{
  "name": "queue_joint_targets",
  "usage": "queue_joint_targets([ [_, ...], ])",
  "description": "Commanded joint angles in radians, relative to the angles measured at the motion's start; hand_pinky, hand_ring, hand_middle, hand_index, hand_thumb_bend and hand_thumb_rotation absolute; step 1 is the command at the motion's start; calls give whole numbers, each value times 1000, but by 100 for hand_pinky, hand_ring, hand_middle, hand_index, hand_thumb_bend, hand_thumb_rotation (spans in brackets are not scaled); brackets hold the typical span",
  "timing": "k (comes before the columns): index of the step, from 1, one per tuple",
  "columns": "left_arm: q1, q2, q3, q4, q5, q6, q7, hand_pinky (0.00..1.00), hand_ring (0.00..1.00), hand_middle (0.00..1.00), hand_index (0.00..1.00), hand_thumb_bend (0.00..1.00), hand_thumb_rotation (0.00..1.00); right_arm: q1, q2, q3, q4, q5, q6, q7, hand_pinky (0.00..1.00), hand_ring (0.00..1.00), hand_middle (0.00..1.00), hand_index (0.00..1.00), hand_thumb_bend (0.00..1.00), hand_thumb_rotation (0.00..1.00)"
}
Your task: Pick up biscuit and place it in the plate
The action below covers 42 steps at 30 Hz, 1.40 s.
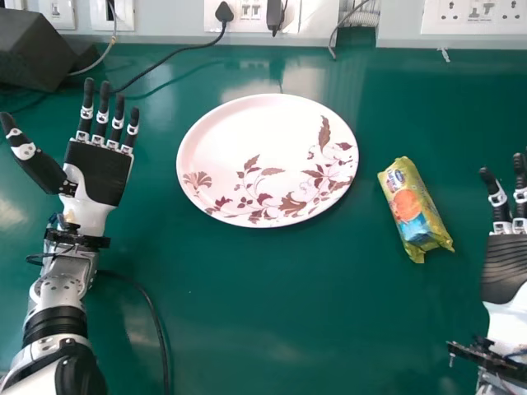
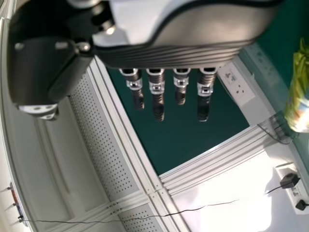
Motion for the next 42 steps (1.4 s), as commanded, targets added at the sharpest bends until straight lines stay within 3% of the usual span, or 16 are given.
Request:
queue_joint_targets([
  [1, 80, -35, 10, 41, 9, 7, 3, 75, 77, 87, 90, 97, 66, 16, 24, 6, -23, -20, -17, -15, 82, 88, 91, 100, 81, 63],
  [26, 70, -31, 8, 58, 9, 21, -11, 73, 77, 88, 91, 100, 73, 67, 12, 36, -129, -146, -32, -117, 84, 89, 91, 100, 81, 60],
  [42, 71, -37, 6, 52, 7, 36, -15, 72, 76, 86, 90, 100, 73, 95, 16, 38, -254, -338, -16, -239, 84, 90, 91, 100, 81, 59],
])
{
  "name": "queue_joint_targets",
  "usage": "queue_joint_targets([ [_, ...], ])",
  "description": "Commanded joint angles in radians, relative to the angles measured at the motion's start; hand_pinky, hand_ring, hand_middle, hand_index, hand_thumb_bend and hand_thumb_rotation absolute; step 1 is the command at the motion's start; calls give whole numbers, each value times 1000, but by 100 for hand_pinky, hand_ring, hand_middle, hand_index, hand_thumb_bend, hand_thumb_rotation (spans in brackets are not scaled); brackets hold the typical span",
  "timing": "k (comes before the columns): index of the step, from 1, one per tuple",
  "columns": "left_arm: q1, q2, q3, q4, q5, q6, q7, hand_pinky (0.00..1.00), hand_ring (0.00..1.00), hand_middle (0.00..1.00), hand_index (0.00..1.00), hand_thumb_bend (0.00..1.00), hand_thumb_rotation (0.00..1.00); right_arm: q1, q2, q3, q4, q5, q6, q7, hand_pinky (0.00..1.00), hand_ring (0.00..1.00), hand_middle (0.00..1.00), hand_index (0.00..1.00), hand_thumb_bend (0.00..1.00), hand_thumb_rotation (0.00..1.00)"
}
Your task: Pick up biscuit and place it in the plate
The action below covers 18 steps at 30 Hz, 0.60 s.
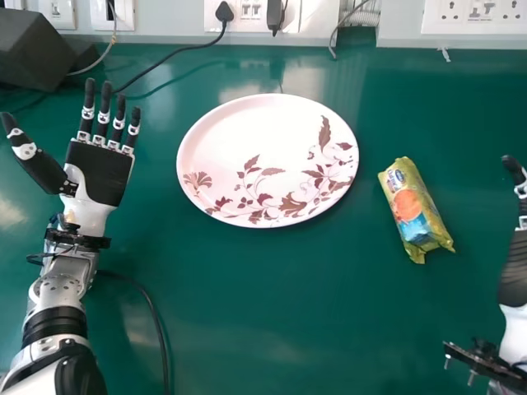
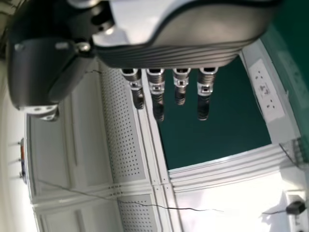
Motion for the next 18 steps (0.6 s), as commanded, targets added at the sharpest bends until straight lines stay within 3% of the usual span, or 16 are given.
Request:
queue_joint_targets([
  [1, 72, -32, 6, 53, 8, 16, -10, 72, 76, 86, 90, 100, 73, 15, 9, -5, -32, -53, -1, -28, 85, 91, 91, 100, 81, 59],
  [6, 74, -38, 5, 43, 7, 17, -7, 72, 78, 87, 90, 100, 75, 28, 10, -19, -87, -202, 19, -93, 86, 91, 92, 100, 81, 60],
  [14, 78, -43, 7, 37, 6, 19, 3, 76, 82, 89, 90, 100, 71, 49, -3, -20, -159, -306, 79, -138, 84, 90, 91, 100, 81, 58],
  [18, 82, -46, 7, 29, 6, 19, 6, 70, 79, 88, 91, 99, 74, 46, -10, -37, -178, -408, 85, -160, 84, 90, 91, 100, 81, 58],
])
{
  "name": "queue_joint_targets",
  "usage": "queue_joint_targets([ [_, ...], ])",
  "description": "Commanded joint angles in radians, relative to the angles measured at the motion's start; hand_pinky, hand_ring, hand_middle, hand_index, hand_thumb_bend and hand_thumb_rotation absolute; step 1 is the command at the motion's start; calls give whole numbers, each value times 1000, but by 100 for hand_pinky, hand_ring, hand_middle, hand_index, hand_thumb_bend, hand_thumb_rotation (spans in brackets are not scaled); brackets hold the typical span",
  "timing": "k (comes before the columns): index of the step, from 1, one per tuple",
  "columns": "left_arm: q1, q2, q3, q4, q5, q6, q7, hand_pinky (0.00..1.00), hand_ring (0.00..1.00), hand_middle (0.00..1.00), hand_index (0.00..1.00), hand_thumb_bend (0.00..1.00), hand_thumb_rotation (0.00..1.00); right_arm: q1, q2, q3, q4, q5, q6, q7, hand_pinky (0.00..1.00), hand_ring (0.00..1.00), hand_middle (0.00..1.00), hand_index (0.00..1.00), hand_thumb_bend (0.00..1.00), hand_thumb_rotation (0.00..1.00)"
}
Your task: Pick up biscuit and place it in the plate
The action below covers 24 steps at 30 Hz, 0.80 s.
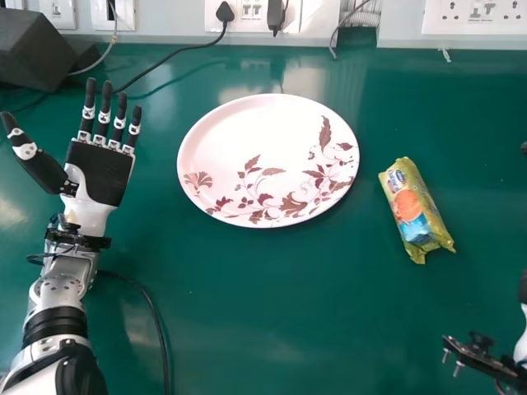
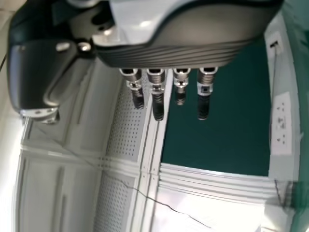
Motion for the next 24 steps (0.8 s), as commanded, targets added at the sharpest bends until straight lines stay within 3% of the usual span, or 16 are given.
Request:
queue_joint_targets([
  [1, 77, -40, 6, 44, 9, 5, 4, 68, 79, 88, 92, 99, 75, 9, -8, -12, -26, -55, 10, -15, 84, 90, 91, 100, 82, 58],
  [10, 74, -44, 5, 51, 10, -1, 1, 63, 76, 85, 92, 100, 80, 11, 5, -28, -80, -307, 61, -87, 84, 90, 90, 100, 81, 59],
  [14, 75, -48, 3, 50, 12, -9, -2, 64, 76, 86, 93, 97, 78, 22, 2, -30, -103, -386, 75, -96, 84, 90, 91, 100, 81, 59],
  [24, 72, -43, 4, 66, 14, -14, -10, 64, 78, 87, 94, 95, 76, 59, 38, 14, -218, -612, 221, -70, 84, 90, 91, 100, 81, 59],
])
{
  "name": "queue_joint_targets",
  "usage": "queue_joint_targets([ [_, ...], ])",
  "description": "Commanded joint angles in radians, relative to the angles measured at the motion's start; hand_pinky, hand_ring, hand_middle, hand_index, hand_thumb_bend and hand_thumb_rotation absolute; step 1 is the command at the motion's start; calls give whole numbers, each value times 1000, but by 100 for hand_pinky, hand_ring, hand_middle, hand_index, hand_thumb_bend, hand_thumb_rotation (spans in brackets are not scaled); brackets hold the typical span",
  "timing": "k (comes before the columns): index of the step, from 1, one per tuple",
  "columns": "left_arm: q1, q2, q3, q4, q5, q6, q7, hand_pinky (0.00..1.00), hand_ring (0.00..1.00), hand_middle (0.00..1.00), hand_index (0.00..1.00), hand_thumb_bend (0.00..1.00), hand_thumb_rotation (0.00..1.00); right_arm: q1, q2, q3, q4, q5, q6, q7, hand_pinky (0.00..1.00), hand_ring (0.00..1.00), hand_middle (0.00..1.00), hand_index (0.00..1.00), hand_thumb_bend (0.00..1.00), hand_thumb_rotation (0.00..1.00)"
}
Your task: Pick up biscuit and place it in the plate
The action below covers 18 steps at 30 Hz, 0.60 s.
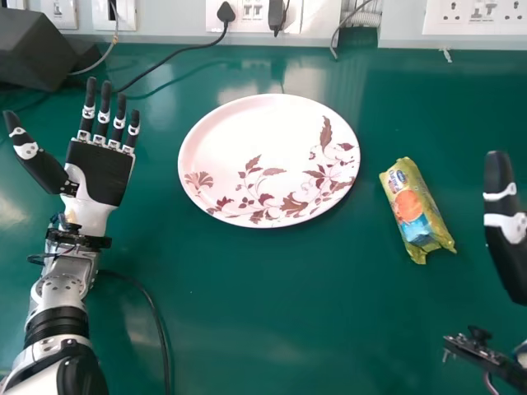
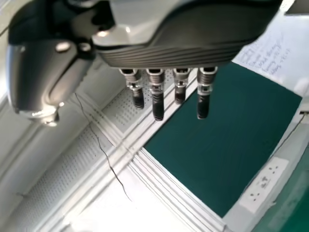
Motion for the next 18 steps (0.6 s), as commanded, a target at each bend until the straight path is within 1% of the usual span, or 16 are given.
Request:
queue_joint_targets([
  [1, 75, -39, 4, 59, 12, 6, -8, 64, 78, 87, 94, 95, 76, 19, 18, 16, -39, -47, 39, 16, 85, 90, 91, 100, 81, 58],
  [4, 75, -40, 4, 59, 12, 6, -6, 64, 78, 87, 93, 95, 76, 21, 23, 35, -66, -120, 82, 32, 85, 90, 91, 100, 81, 58],
  [7, 72, -39, 4, 67, 13, 3, -15, 64, 78, 86, 93, 93, 72, 13, 19, 50, -78, -177, 114, 42, 85, 91, 91, 100, 80, 60],
  [10, 70, -38, 3, 71, 13, 2, -20, 61, 74, 79, 92, 91, 71, 4, 13, 59, -89, -256, 145, 57, 85, 91, 91, 100, 81, 58],
  [13, 69, -38, 4, 73, 14, -1, -22, 60, 72, 76, 92, 92, 72, -4, 20, 70, -103, -342, 177, 78, 85, 91, 92, 100, 81, 58],
  [15, 69, -39, 4, 73, 15, -3, -18, 62, 72, 74, 92, 91, 72, -9, 24, 81, -113, -391, 196, 94, 85, 91, 92, 100, 81, 58],
  [18, 69, -40, 4, 68, 12, 6, -8, 66, 73, 76, 92, 92, 72, -19, 31, 98, -127, -454, 227, 121, 85, 90, 91, 100, 82, 58],
])
